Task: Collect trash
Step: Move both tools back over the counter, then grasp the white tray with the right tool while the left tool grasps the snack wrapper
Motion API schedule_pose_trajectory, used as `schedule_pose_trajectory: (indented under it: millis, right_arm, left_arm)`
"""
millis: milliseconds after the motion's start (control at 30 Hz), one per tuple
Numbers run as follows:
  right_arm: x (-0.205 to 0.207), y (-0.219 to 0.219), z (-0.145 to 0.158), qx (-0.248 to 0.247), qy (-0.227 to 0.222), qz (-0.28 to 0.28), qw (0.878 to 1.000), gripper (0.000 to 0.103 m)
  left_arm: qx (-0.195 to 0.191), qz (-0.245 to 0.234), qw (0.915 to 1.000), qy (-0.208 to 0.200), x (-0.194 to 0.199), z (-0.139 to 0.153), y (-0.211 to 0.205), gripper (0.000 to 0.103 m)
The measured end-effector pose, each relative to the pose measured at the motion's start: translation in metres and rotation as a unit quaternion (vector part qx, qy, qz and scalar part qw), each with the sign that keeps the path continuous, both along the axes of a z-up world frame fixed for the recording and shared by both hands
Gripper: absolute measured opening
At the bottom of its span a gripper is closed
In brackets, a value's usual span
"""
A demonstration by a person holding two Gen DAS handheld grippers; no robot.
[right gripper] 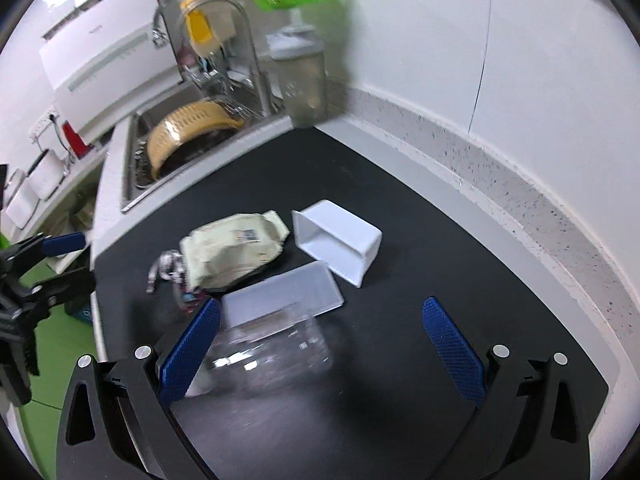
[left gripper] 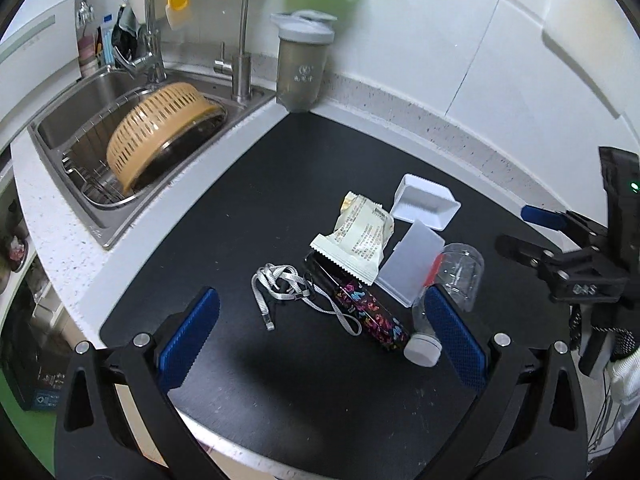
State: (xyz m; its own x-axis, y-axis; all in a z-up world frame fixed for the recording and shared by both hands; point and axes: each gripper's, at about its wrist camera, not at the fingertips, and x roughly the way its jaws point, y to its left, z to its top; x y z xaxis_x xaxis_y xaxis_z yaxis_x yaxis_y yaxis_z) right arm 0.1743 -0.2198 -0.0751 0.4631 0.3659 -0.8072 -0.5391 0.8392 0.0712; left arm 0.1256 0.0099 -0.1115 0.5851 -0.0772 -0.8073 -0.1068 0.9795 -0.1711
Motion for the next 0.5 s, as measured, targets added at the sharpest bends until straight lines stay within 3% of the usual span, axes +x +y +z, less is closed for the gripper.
schedule_pose_trajectory:
  millis: [233, 367, 433, 500]
  right_arm:
    - [0.033, 0.002, -0.027, -0.005, 0.014, -0.005, 1.0, 0.096]
    - [0.05, 0.005, -0.041, -0.009, 0.031, -0.005, 0.999, 0.07]
    - [0.057, 0.007, -0.049, -0.01, 0.041, -0.003, 0.999, 0.063]
    - [0.061, 0.009, -0.054, -0.013, 0.048, -0.001, 0.999, 0.046]
  left_arm:
    - [-0.007, 0.008, 0.9998, 0.016, 0.014, -0.021, 0.004, 0.1]
    - [-0.011, 0.013, 0.9996, 0.022, 0.02, -0.031, 0.008, 0.1]
    - [-0.013, 0.015, 0.9995, 0.024, 0.022, -0.035, 0.009, 0.1]
    - [-0.014, 0.016, 0.9994, 0.027, 0.025, -0.039, 0.01, 0.1]
